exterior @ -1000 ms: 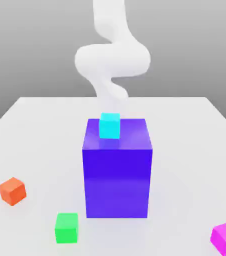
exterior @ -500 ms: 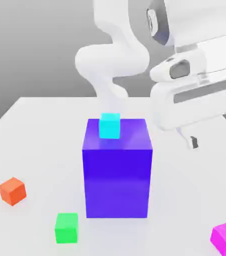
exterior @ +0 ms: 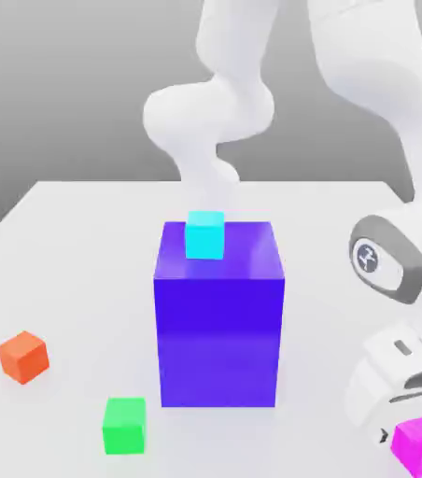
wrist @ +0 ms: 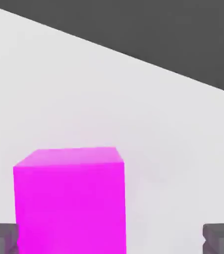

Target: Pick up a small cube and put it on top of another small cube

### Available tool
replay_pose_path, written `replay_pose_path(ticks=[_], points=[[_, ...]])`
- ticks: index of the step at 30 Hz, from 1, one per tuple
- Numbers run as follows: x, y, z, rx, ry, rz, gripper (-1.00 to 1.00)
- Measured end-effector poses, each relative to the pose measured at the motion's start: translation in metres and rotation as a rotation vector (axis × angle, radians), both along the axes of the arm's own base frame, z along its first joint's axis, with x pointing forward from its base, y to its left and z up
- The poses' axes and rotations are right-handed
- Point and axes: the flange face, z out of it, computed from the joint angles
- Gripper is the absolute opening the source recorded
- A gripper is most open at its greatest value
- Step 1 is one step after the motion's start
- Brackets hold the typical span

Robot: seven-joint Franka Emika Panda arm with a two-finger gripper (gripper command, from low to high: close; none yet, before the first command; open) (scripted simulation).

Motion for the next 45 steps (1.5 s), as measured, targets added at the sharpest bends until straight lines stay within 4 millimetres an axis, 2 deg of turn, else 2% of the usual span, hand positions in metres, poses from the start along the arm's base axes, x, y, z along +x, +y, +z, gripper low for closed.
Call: replay_pose_path(ticks=[9, 18, 19, 26, 35, 40, 45], points=[[-0.003, 0.001, -0.025, 0.000, 0.005, 0.006, 0.00], [-0.001, 0.014, -0.021, 0.079, -0.041, 0.015, 0.00], [-0.001, 0.015, -0.020, 0.090, -0.048, 0.015, -1.00], [-0.001, 0.016, -0.019, 0.092, -0.049, 0.015, -1.00], [-0.003, 0.003, -0.027, 0.010, 0.000, 0.008, -1.00], [-0.002, -0.001, -0.019, -0.009, 0.009, 0.003, -1.00], [0.000, -0.001, -0.003, -0.003, 0.002, 0.000, -1.00]])
